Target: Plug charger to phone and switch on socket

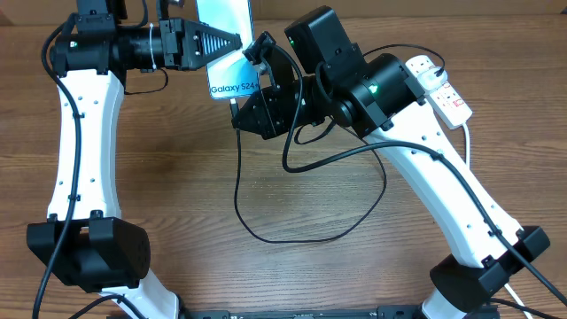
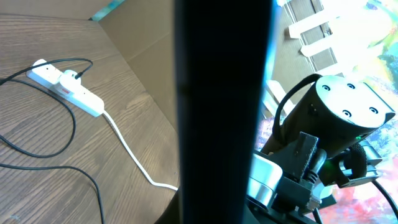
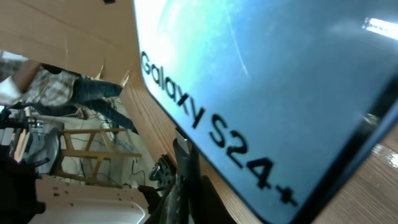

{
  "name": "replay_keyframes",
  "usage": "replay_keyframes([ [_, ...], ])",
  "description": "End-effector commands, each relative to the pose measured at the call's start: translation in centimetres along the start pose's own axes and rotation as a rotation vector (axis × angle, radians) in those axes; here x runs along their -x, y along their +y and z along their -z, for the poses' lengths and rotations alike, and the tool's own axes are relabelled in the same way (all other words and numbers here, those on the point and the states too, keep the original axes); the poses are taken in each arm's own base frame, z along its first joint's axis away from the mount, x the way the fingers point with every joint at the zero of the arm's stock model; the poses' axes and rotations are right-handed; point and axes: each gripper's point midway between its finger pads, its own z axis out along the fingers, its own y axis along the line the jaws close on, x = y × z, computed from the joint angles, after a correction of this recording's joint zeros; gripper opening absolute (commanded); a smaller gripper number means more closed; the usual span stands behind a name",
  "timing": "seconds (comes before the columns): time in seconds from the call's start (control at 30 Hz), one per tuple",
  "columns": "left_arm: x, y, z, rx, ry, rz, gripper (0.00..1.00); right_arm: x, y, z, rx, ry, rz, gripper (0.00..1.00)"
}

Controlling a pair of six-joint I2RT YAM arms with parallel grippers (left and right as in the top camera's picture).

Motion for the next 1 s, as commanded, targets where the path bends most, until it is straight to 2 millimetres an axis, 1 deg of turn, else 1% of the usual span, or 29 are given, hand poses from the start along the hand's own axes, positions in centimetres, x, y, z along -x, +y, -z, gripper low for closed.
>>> replay_keyframes([
  [0.0, 0.1, -0.8, 0.1, -0.045, 0.007, 0.008, 0.04, 0.3, -0.1, 0.0, -0.017, -0.012, 0.003, 0.04],
  [0.07, 0.1, -0.8, 0.1, -0.045, 0.007, 0.008, 0.04, 0.4, -0.5, 0.0, -0.041, -0.021, -0.001, 0.04],
  [0.2, 0.1, -0.8, 0.1, -0.045, 0.007, 0.007, 0.04, 0.5, -0.7, 0.0, -0.051, -0.027, -0.018, 0.04],
  [0.8, 0.1, -0.8, 0.1, -0.045, 0.007, 0.006, 0.04, 1.3, -0.5, 0.1, -0.044, -0.057, 0.005, 0.04],
  [0.97, 0.1, -0.8, 0.1, -0.045, 0.007, 0.006, 0.04, 1.6, -1.1, 0.5, -0.052, -0.067, -0.007, 0.04],
])
